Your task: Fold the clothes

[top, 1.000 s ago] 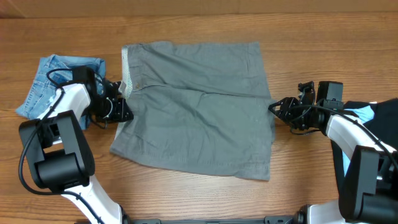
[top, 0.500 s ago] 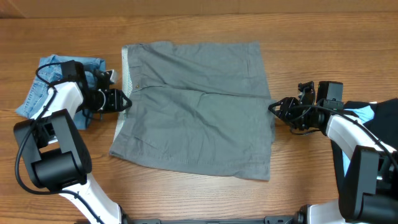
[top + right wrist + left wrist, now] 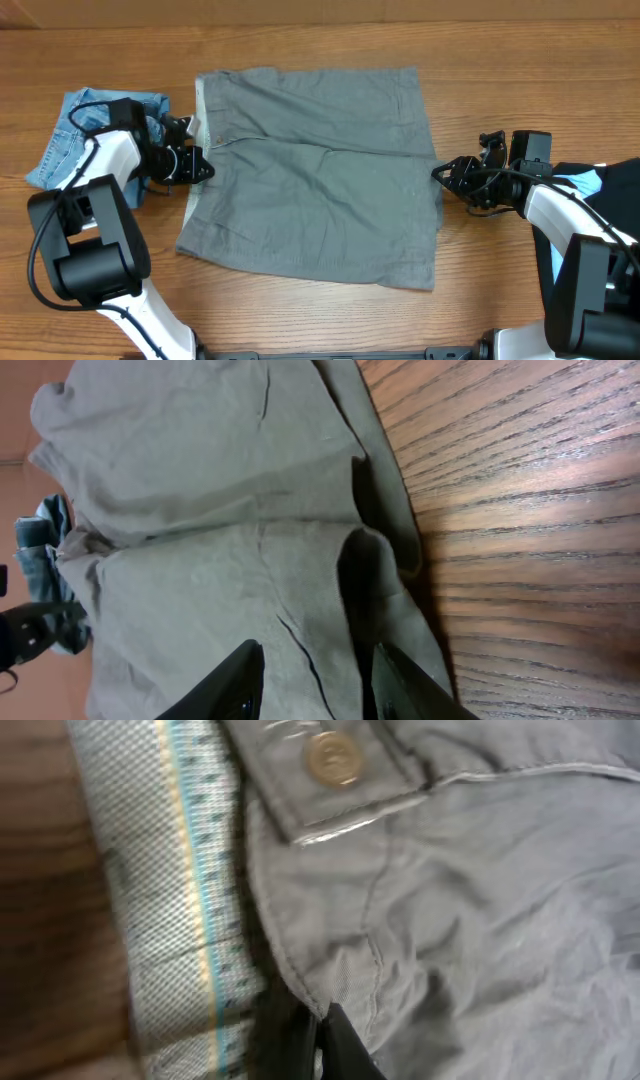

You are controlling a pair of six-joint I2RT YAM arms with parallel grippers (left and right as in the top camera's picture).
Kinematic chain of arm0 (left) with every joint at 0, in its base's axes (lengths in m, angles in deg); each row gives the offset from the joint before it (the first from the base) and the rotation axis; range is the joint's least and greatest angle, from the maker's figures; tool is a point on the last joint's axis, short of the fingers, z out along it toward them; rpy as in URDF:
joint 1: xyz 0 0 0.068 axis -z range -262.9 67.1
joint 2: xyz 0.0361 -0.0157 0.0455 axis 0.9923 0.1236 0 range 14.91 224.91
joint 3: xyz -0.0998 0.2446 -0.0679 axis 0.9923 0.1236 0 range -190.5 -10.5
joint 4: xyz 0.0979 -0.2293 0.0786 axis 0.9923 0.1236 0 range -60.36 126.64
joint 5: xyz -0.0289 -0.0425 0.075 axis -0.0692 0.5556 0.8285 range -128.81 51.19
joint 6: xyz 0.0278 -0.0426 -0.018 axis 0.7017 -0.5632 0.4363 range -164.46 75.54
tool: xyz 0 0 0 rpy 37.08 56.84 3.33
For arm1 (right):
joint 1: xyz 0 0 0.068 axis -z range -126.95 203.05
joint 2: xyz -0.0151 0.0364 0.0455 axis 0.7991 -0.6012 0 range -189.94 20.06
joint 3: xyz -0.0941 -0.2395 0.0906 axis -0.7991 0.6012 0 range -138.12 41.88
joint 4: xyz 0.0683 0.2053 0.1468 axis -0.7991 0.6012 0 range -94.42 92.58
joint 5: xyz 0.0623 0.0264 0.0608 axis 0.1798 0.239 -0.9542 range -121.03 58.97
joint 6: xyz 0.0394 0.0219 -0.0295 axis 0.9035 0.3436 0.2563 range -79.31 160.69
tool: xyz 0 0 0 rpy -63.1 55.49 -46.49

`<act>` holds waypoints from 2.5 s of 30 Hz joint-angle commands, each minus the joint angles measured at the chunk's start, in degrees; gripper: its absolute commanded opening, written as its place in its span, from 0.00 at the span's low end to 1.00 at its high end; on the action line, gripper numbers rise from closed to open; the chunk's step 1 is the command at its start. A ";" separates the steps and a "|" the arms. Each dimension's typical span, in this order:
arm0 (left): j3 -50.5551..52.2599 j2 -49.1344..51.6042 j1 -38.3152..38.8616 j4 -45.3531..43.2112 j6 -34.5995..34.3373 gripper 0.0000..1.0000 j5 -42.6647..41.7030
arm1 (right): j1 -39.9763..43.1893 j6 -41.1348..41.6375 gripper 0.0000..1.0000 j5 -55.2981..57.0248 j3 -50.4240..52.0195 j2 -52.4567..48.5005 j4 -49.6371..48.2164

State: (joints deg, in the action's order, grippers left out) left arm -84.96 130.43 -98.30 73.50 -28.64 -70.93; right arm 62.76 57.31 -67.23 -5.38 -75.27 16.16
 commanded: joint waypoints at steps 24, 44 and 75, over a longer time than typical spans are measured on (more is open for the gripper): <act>-2.58 -7.74 -8.37 11.45 -2.08 0.06 2.73 | -5.57 -9.16 0.53 -0.79 -0.70 -0.61 -0.55; -2.58 -7.74 -8.48 13.55 -2.10 0.05 5.77 | -8.70 4.94 0.31 -1.38 -0.72 -3.72 -15.17; -3.85 -7.76 -9.99 15.13 -4.09 0.54 4.90 | -7.04 -9.38 0.53 2.51 -3.69 1.42 32.20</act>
State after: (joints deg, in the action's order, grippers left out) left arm -86.77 123.66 -107.80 88.10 -32.38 -63.84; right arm 58.28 50.30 -68.39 -10.08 -75.33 47.50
